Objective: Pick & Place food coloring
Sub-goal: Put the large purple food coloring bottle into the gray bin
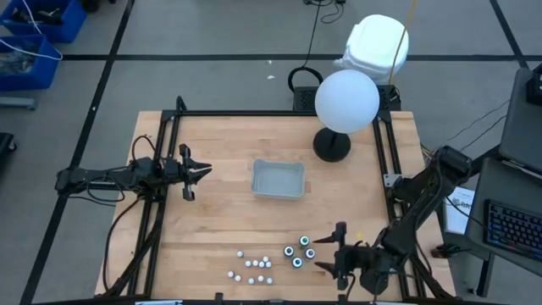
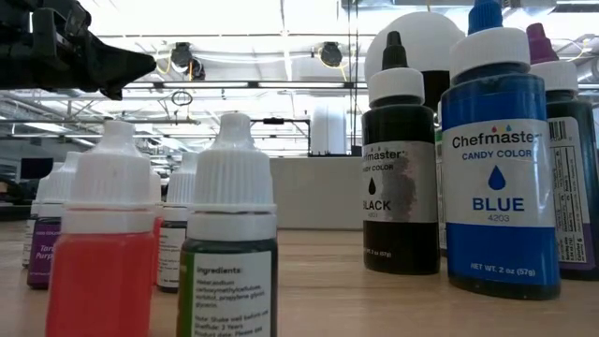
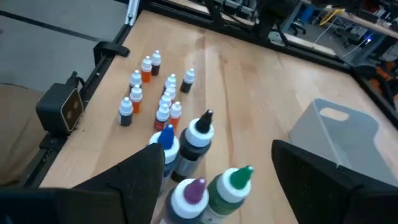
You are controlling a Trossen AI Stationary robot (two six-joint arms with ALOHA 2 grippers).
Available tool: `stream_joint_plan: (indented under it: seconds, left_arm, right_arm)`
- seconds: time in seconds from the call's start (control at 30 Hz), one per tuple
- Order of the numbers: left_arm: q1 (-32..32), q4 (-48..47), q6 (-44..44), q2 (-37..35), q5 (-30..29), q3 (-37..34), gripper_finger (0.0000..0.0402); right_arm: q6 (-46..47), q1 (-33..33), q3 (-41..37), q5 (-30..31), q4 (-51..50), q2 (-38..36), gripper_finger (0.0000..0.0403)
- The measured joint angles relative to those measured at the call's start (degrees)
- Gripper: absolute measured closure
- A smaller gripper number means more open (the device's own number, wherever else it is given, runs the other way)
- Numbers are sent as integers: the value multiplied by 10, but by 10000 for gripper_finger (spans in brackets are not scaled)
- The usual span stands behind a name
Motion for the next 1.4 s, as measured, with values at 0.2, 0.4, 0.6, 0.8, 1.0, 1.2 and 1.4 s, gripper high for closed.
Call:
stream_joint_plan:
  seconds: [0.2,0.4,0.6,0.8,1.0,1.2,1.4]
  left_arm:
    - [0,0,1,0,0,0,339]
    - [0,0,14,0,0,0,339]
    - [0,1,15,0,-1,0,339]
    - [0,1,19,0,-13,0,339]
    - [0,1,25,0,-24,0,339]
    - [0,-1,25,0,-26,0,339]
    - [0,-3,24,0,-30,0,339]
  right_arm:
    - [55,3,-10,-1,5,22,123]
    - [127,3,-53,1,25,33,123]
    - [99,3,-120,3,185,33,124]
    - [81,3,-165,2,276,33,124]
    - [65,3,-168,1,309,49,124]
    - [38,1,-168,-2,365,93,124]
    - [38,-5,-168,0,386,113,124]
